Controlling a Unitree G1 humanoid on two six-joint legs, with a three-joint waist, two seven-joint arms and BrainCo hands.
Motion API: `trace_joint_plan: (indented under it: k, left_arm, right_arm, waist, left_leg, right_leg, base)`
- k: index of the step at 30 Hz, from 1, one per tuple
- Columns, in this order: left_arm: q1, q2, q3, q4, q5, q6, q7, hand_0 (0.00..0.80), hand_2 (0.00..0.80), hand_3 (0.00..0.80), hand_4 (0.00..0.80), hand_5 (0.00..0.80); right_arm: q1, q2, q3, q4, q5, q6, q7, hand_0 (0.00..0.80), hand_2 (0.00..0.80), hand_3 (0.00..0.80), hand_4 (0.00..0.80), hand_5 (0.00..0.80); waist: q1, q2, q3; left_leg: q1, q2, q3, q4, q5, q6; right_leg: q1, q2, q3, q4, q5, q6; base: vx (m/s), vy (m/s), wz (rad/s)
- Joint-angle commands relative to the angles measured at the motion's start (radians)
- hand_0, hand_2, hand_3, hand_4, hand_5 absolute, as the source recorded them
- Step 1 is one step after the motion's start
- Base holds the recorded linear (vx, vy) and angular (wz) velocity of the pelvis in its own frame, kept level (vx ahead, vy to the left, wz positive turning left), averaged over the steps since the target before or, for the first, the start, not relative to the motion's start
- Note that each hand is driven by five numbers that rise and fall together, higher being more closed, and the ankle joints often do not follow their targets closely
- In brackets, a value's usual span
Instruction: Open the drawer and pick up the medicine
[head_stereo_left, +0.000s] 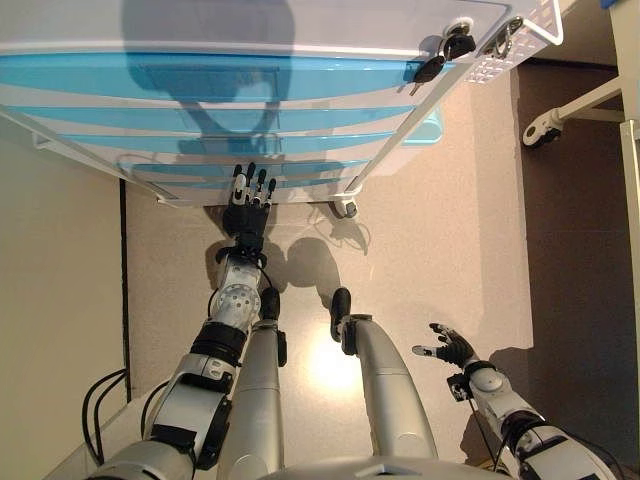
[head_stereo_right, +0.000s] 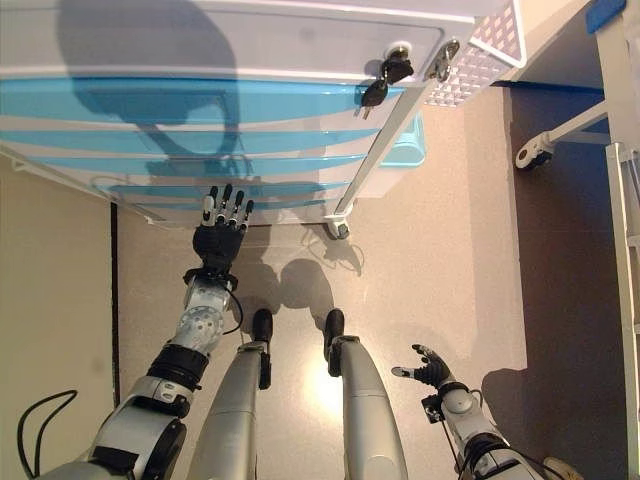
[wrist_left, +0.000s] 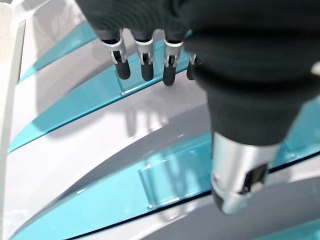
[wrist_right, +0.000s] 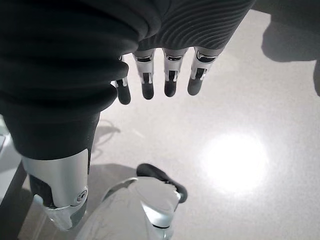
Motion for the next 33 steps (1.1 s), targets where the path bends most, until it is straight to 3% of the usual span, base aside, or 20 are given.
trace_joint_plan:
  k: [1, 12, 15, 20, 33]
  left_arm:
    - [-0.206, 0.038, 0.05, -0.165, -0.007, -0.118, -0.023, 0.0, 0.0, 0.0, 0.0, 0.0]
    - [-0.174, 0.06, 0.093, -0.241, -0.033, -0.144, -0.02, 0.0, 0.0, 0.0, 0.0, 0.0]
    - [-0.16, 0.068, 0.095, -0.256, -0.034, -0.139, -0.026, 0.0, 0.0, 0.0, 0.0, 0.0]
    - [-0.15, 0.085, 0.096, -0.27, -0.037, -0.132, -0.041, 0.0, 0.0, 0.0, 0.0, 0.0]
    - [-0.147, 0.112, 0.098, -0.282, -0.027, -0.121, -0.036, 0.0, 0.0, 0.0, 0.0, 0.0]
  right_arm:
    - [0.058, -0.08, 0.051, 0.012, -0.017, 0.003, 0.006, 0.0, 0.0, 0.0, 0.0, 0.0]
    - [0.08, -0.091, 0.063, 0.027, -0.037, 0.004, 0.024, 0.0, 0.0, 0.0, 0.0, 0.0]
    - [0.088, -0.093, 0.061, 0.042, -0.048, 0.008, 0.026, 0.0, 0.0, 0.0, 0.0, 0.0]
    - [0.101, -0.092, 0.058, 0.062, -0.063, 0.011, 0.027, 0.0, 0.0, 0.0, 0.0, 0.0]
    - [0.111, -0.1, 0.056, 0.064, -0.088, 0.019, 0.039, 0.0, 0.0, 0.0, 0.0, 0.0]
  waist:
    - [0.008, 0.033, -0.044]
    - [0.028, 0.032, -0.042]
    - [0.036, 0.032, -0.038]
    - [0.046, 0.037, -0.044]
    - [0.035, 0.046, -0.072]
  left_leg:
    - [0.021, -0.022, 0.004, -0.026, -0.018, 0.03]
    - [0.061, -0.034, 0.0, -0.041, -0.016, 0.032]
    - [0.076, -0.042, 0.004, -0.073, 0.026, 0.034]
    - [0.121, -0.054, -0.006, -0.11, 0.041, 0.029]
    - [0.174, -0.057, 0.01, -0.118, 0.023, 0.035]
  right_leg:
    - [0.018, -0.004, 0.006, -0.108, 0.146, 0.077]
    - [0.052, -0.012, 0.007, -0.096, 0.135, 0.075]
    - [0.074, -0.021, -0.006, -0.121, 0.163, 0.067]
    - [0.121, -0.031, -0.017, -0.144, 0.162, 0.066]
    - [0.17, -0.028, 0.007, -0.171, 0.169, 0.075]
  base:
    - [0.0, 0.0, 0.0]
    - [0.0, 0.0, 0.0]
    - [-0.066, 0.002, 0.08]
    - [-0.007, 0.001, 0.17]
    - [0.016, 0.026, -0.02]
